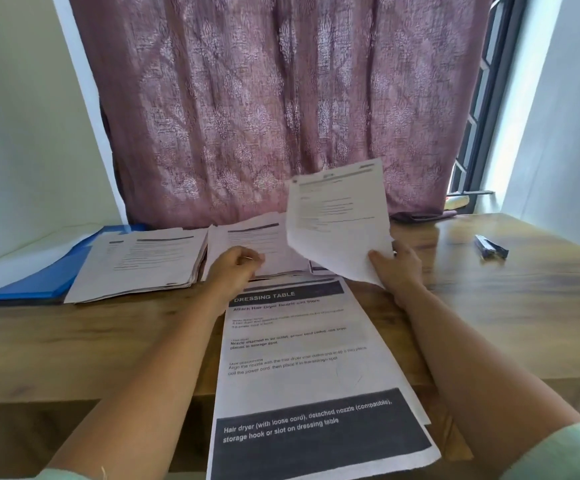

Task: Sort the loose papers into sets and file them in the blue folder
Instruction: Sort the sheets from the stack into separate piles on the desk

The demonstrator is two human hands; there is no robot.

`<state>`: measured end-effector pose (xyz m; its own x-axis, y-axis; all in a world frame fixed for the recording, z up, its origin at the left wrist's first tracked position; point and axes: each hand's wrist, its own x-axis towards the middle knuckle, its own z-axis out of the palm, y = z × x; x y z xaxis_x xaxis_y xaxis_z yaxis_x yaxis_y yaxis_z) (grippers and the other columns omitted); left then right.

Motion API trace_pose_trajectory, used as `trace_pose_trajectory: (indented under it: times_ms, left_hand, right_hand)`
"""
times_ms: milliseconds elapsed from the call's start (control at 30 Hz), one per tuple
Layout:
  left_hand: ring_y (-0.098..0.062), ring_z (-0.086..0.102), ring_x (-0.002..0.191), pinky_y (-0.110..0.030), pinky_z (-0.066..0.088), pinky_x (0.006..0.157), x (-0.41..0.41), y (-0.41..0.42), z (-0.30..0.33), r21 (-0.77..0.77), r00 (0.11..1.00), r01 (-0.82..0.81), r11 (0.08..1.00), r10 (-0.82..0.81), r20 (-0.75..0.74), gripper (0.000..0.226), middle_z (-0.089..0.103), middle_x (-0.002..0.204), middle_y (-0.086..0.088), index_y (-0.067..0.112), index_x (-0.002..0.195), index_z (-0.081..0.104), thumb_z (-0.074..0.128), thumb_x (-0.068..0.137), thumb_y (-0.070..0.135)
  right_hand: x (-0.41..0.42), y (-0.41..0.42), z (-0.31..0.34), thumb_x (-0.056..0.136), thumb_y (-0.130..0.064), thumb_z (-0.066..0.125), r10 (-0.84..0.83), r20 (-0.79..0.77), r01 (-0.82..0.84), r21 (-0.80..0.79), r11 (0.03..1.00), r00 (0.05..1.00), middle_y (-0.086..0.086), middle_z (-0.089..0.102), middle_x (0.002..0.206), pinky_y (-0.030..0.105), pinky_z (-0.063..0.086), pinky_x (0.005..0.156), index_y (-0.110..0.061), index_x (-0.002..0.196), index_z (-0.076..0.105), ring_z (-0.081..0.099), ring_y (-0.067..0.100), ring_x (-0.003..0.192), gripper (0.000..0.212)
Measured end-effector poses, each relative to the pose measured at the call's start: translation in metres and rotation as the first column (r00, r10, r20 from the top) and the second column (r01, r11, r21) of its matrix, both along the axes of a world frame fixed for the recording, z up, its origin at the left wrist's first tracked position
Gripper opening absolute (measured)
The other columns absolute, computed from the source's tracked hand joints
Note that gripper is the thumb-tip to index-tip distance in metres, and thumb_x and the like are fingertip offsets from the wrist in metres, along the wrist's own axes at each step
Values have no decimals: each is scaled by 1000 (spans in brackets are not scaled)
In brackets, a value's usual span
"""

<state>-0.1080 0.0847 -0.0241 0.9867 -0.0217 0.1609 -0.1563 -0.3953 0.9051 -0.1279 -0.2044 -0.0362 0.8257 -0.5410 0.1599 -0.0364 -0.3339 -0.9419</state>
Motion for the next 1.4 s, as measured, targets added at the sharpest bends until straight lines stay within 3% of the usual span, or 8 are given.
trace_pose_trajectory:
  times_ms: [267,600,667,767,867,1033,1300,1400]
  left_hand:
    - [-10,47,100,-31,45,83,4,1,-14,616,959,229,753,-283,-9,70,53,103,11,34,99,60,70,49,81]
    - [-12,40,112,-39,42,97,4,3,-23,649,960,194,736,-279,29,83,47,114,9,35,117,56,68,50,82]
    - [-12,40,112,-40,42,97,5,4,-23,656,960,186,731,-277,37,89,47,113,10,34,120,55,66,49,85]
    - [-11,39,114,-39,41,99,4,3,-22,670,962,180,720,-270,31,96,46,116,10,32,125,54,64,47,88]
    - [-10,38,117,-38,39,100,3,3,-23,667,965,177,724,-260,26,98,46,117,12,34,125,53,64,45,89]
    - [-11,40,115,-40,40,100,4,3,-23,658,965,175,733,-260,34,97,47,114,13,35,122,55,63,43,91]
    - [-8,47,107,-37,46,93,0,4,-24,608,962,186,772,-270,48,82,50,107,15,37,110,57,67,46,86]
    - [-9,49,105,-38,47,92,-2,4,-24,587,965,181,789,-259,51,81,50,107,14,36,108,58,69,44,85]
  right_hand:
    - [28,-21,0,87,-24,60,-134,33,138,-138,981,990,8,65,113,32,52,78,-18,121,58,57,18,87,34]
    - [58,-38,-5,84,-35,72,-26,27,35,-431,902,999,6,56,120,29,41,88,-12,115,58,53,25,110,42]
    - [63,-37,-5,88,-39,67,-21,-63,-19,-581,814,998,10,42,142,33,34,105,-11,127,54,42,28,131,51]
    - [64,-28,-3,93,-50,52,-83,-162,-102,-870,483,983,10,16,160,49,7,119,-17,150,27,3,31,149,70]
    - [62,-11,-6,94,-66,28,-16,-387,-364,-880,304,922,5,21,160,53,8,119,-29,153,20,7,28,150,71]
    - [60,-14,-9,99,-60,23,12,-614,-554,-703,447,789,6,18,161,54,17,118,-33,153,19,19,30,147,61]
    - [26,6,3,98,-37,53,248,-111,-261,-629,732,962,5,60,128,25,42,87,-17,125,61,58,18,104,34]
    - [14,27,0,95,-34,59,355,-107,-344,-603,720,929,-1,70,103,19,38,75,-17,104,70,57,9,83,22]
